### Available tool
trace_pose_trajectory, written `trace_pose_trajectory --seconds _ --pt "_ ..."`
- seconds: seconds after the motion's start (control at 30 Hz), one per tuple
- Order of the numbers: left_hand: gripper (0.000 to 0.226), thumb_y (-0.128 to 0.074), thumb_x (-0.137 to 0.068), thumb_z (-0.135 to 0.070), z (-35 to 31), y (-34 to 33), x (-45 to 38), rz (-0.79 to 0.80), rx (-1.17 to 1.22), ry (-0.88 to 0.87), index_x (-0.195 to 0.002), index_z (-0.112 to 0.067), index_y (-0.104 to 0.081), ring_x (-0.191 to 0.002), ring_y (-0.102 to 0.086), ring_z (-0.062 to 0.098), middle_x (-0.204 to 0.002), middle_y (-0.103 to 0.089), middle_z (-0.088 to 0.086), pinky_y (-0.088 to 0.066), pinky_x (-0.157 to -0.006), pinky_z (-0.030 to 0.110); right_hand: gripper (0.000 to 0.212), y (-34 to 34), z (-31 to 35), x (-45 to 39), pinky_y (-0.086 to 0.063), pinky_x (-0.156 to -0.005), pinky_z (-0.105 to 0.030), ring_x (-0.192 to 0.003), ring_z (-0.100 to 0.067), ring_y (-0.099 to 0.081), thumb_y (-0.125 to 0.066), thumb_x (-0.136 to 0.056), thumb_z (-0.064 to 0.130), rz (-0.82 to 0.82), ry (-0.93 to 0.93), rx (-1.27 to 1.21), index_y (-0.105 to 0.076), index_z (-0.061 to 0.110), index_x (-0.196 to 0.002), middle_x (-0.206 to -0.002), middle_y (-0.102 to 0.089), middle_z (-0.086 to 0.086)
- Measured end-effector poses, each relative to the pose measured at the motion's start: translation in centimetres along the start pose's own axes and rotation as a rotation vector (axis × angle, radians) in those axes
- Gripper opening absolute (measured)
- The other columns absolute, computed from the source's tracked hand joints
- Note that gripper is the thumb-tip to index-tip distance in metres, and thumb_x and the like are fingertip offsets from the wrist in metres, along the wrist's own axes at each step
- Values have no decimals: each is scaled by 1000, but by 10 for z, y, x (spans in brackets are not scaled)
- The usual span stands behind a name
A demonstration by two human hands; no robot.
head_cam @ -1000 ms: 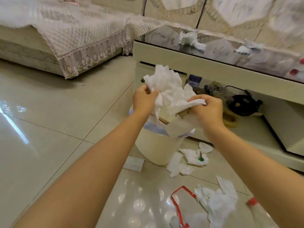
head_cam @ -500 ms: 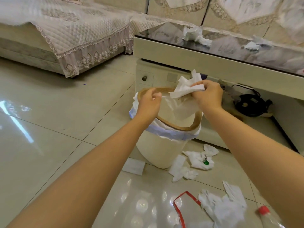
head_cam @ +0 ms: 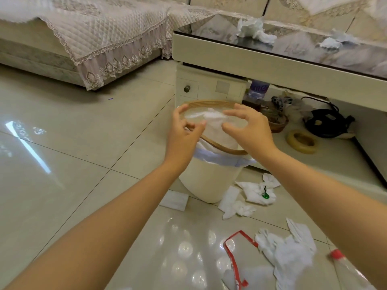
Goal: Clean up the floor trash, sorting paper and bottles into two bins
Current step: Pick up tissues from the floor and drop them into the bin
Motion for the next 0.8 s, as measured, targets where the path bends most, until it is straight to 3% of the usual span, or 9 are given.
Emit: trace_pose_trajectory --seconds 0.1,0.23,0.33,0.4,0.47,0.57,0.67,0.8 --pt "32 -59 -92 -31 23 22 23 -79 -11 44 -120 -28 -43 -63 -57 11 -76 -63 9 -49 -61 15 39 -5 7 18 -30 -108 -35 -135 -16 -36 -65 -85 26 4 55 46 -61 26 -124 -147 -43 1" --pt "16 -59 -92 -29 66 41 42 -70 -52 185 -106 -22 -56 -56 -54 4 -68 -61 0 -46 -57 17 29 -14 7 51 -32 -102 -19 -125 -15 -42 -61 -87 20 -39 228 57 -62 18 -116 -132 -51 0" --pt "14 -62 -90 -27 97 45 53 50 -135 260 -103 -25 -59 -65 -59 11 -69 -61 -1 -51 -67 27 27 -23 0 76 -45 -99 -32 -122 -20 -49 -60 -87 19 47 479 138 -64 10 -112 -129 -53 -7" --pt "14 -64 -88 -24 111 44 57 98 -181 287 -100 -28 -59 -73 -61 23 -73 -61 3 -51 -74 36 29 -30 -11 93 -44 -101 -35 -123 -24 -50 -62 -87 18 117 708 289 -65 8 -114 -131 -55 -12" --pt "18 -65 -87 -22 122 40 60 140 -251 289 -102 -28 -59 -73 -59 18 -81 -63 4 -49 -74 32 31 -38 -27 108 -41 -105 -34 -127 -25 -49 -63 -87 19 212 818 395 -65 10 -117 -133 -56 -12" --pt "31 -67 -85 -22 144 32 63 278 -459 253 -113 -29 -55 -90 -60 12 -98 -63 -6 -48 -79 27 32 -45 -56 127 -40 -105 -35 -125 -25 -51 -62 -86 18 297 797 445 -63 13 -118 -133 -57 -11" --pt "54 -69 -83 -27 171 25 65 430 -778 206 -133 -23 -48 -116 -53 21 -129 -54 2 -46 -93 36 32 -47 -87 138 -43 -101 -38 -120 -27 -53 -62 -85 17 339 731 476 -61 15 -117 -130 -58 -11" --pt "73 -65 -84 -44 202 22 69 549 -1110 336 -146 -26 -30 -131 -37 30 -149 -34 6 -37 -102 45 38 -46 -126 146 -43 -99 -39 -117 -28 -54 -67 -79 18 394 626 547 -61 16 -117 -130 -58 -10"
Point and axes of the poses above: each hand's wrist, its own x-axis away from the middle knuckle, its own y-axis out of the back of the hand, z = x × y, the point moved 3 cm from there along -x, towards the middle knuckle
